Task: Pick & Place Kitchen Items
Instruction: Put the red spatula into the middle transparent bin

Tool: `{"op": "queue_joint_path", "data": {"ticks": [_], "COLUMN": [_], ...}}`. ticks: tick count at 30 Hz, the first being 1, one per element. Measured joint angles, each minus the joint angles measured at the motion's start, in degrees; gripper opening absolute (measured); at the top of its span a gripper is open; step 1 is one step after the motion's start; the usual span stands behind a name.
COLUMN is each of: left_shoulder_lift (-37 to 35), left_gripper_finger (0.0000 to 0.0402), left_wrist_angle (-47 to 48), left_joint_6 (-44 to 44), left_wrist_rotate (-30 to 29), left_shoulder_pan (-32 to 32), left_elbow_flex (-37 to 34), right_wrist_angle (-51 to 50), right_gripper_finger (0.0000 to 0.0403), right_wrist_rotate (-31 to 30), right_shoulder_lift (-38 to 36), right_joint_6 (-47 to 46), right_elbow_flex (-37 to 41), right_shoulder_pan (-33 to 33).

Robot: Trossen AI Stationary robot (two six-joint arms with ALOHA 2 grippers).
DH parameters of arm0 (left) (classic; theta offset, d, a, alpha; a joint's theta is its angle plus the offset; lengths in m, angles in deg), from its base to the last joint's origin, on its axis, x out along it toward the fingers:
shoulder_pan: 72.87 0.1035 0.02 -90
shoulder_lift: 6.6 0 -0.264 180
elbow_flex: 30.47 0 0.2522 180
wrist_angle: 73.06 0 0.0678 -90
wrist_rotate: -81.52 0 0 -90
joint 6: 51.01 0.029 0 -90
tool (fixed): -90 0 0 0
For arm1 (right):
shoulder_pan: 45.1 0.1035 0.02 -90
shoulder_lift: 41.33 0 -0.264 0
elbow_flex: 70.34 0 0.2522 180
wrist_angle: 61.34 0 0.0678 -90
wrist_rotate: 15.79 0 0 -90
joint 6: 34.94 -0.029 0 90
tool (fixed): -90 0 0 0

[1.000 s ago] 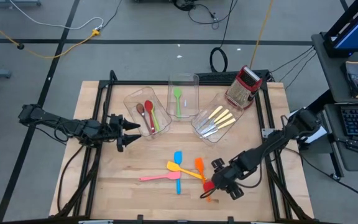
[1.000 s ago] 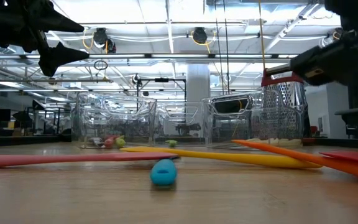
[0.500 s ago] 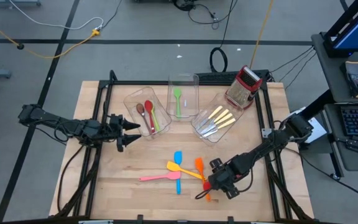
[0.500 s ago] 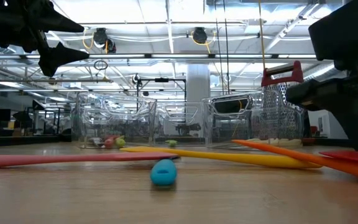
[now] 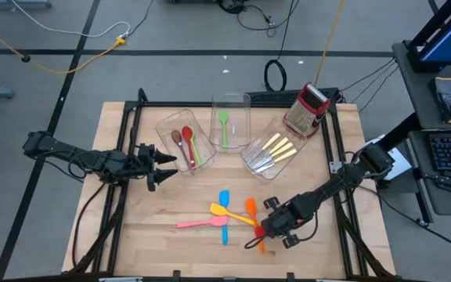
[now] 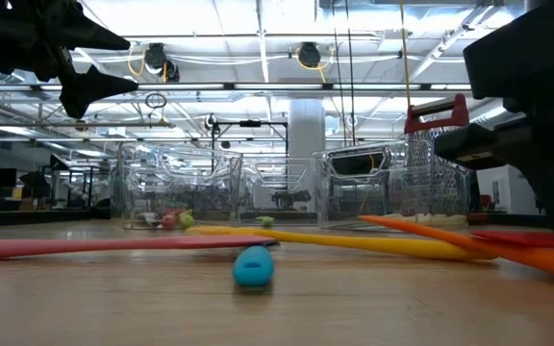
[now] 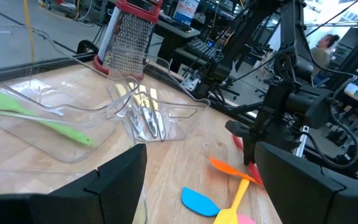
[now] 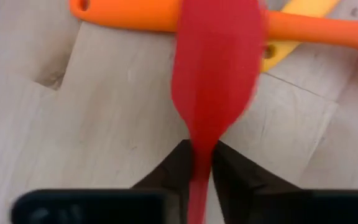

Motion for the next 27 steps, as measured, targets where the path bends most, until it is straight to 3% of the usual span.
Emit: {"op": "queue_joint_path", "data": {"ticks": [3, 12, 27], "left_shoulder_lift": [0.02, 0.01, 0.02], "left_gripper_finger": [0.0306, 0.0306, 0.0306], "left_wrist_angle": [0.0, -0.01, -0.04], "left_joint_6": [-0.14, -0.13, 0.05], "left_wrist_rotate": [0.02, 0.01, 0.0], "left_shoulder_pan": [0.0, 0.0, 0.0], "left_elbow_flex": [0.0, 0.0, 0.0], "right_wrist_angle": [0.0, -2.35, -0.86], "right_gripper_finger": [0.0021, 0.0021, 0.0021], "right_wrist_rotate": [0.13, 2.45, 4.43], "right_shoulder_lift": [-0.03, -3.29, -18.82], "right_joint_6": [-0.89, -2.54, -11.53], "right_elbow_flex": [0.01, 0.37, 0.24], "right_shoulder_pan": [0.0, 0.25, -1.89]}}
